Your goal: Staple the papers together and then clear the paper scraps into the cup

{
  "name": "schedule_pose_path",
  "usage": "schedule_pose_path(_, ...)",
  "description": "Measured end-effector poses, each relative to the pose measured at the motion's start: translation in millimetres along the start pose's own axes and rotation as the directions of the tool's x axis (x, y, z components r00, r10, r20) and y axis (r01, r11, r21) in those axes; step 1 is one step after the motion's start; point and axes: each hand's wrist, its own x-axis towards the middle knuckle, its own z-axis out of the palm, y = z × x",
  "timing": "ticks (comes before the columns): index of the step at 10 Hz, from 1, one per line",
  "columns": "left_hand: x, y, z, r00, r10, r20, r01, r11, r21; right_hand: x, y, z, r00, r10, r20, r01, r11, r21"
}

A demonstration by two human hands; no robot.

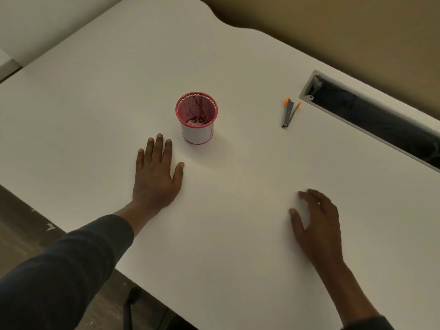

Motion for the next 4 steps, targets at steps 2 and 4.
schedule_pose_path(2,0,3,-5,0.999,0.003,0.038,-0.003,1.000,0.016,-41,24,4,0.999,-0.052,-0.015,0.051,0.997,-0.064)
schedule_pose_path(4,-3,11,-12,0.999,-0.010,0.046,0.009,0.999,0.040,-50,26,7,0.995,-0.054,0.086,0.066,0.987,-0.146)
